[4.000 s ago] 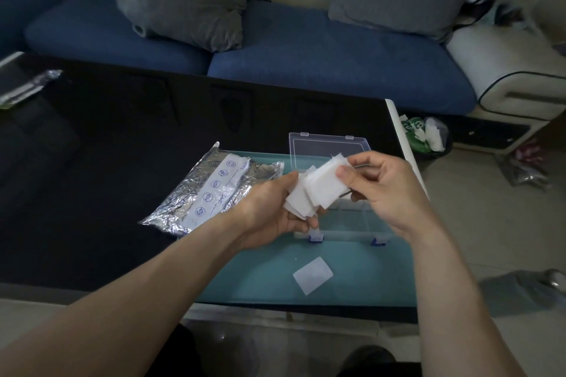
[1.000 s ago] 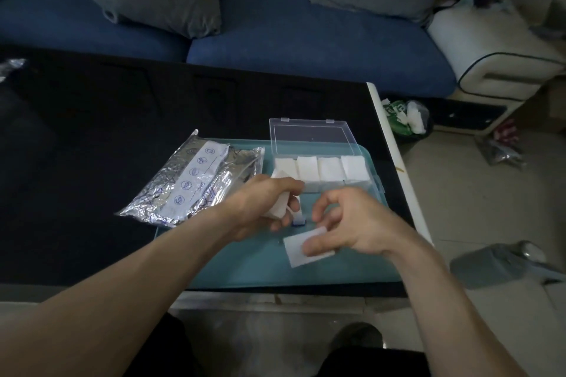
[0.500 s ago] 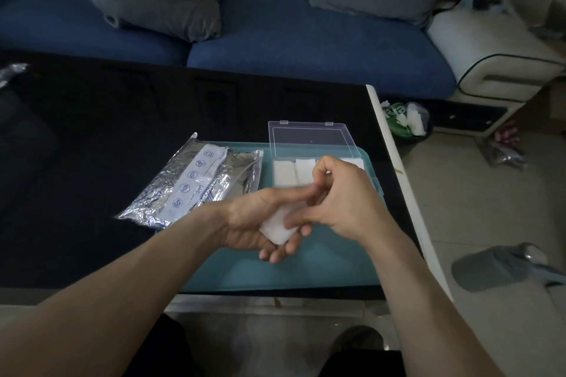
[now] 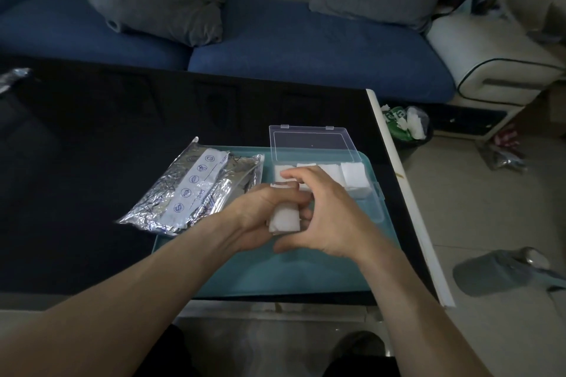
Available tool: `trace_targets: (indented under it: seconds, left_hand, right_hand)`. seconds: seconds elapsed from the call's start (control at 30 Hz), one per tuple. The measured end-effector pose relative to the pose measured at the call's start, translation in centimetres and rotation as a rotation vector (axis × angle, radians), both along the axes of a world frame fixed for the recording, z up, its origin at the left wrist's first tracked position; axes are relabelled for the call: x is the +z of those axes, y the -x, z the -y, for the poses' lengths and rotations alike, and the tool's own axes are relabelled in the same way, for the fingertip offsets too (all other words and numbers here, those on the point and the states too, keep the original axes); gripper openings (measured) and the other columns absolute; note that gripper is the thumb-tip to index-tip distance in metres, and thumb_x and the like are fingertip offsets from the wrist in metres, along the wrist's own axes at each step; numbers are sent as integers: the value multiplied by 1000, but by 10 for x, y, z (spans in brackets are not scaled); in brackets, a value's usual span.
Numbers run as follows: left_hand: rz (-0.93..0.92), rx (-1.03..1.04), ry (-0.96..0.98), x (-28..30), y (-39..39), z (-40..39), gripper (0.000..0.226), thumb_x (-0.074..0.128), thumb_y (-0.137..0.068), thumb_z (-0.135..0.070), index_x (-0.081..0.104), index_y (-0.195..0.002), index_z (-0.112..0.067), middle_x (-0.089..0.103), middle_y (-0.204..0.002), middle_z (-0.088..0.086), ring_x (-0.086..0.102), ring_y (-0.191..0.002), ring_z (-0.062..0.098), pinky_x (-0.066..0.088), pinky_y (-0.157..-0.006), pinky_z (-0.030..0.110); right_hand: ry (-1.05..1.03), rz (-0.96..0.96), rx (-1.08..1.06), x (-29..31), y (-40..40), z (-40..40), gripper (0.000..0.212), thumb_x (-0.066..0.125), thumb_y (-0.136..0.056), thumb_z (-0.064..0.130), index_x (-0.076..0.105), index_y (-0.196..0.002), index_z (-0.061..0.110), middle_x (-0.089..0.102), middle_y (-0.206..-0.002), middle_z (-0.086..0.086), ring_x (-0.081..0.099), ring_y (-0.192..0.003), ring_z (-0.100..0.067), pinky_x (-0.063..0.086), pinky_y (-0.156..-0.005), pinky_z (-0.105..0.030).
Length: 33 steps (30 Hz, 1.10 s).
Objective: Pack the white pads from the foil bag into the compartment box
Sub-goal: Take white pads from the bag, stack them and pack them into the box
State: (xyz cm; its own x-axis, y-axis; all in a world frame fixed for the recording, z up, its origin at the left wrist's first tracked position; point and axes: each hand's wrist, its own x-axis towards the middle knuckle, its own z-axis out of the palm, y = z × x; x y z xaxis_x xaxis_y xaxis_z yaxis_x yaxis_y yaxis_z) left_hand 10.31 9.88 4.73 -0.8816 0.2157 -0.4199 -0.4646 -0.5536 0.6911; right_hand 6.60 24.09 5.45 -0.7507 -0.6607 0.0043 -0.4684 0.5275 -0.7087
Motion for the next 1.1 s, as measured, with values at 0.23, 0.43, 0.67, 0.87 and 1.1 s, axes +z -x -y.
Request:
trace_targets:
  seconds: [0.23, 0.43, 0.67, 0.87, 1.1]
  left_hand:
    - [-77, 166, 176, 1, -3, -5, 22, 62, -83, 14, 59, -103, 5, 63, -79, 21, 66, -67, 27, 55, -53, 32]
    - [-133, 150, 340, -8, -4, -6, 30, 65, -65, -1, 67, -95, 0, 67, -85, 18, 68, -79, 27, 52, -66, 31]
    - [-123, -12, 411, -11, -3, -5, 16, 62, -90, 2, 68, -103, -6, 71, -90, 9, 70, -84, 17, 55, -70, 26]
    - [-131, -68, 508, -7, -1, -8, 31, 61, -74, -4, 59, -104, 0, 60, -88, 18, 59, -77, 27, 47, -62, 32]
    - [-204, -331, 343, -5, -5, 0, 47, 50, -62, 4, 51, -108, -1, 60, -78, 22, 56, -60, 29, 37, -52, 29]
  right_hand:
    - [-11, -86, 32, -2, -5, 5, 93, 98, -54, 34, 53, -135, 31, 52, -128, 15, 51, -118, -4, 46, -102, -26]
    - [-37, -285, 32, -13, -8, 14, 79, 89, -59, 38, 62, -132, 20, 64, -120, 7, 55, -110, -14, 43, -99, -45]
    - [-204, -247, -21, -9, -9, 12, 86, 85, -65, 40, 52, -142, 18, 42, -111, 5, 41, -109, -16, 45, -97, -40]
    - [-220, 80, -6, 7, -1, -5, 119, 95, -53, 51, 35, -153, 30, 41, -125, 10, 43, -118, -9, 43, -97, -26]
    - [-4, 332, 44, 5, 22, -36, 47, 85, -73, 39, 72, -116, 24, 71, -92, 16, 68, -93, -9, 54, -88, -30]
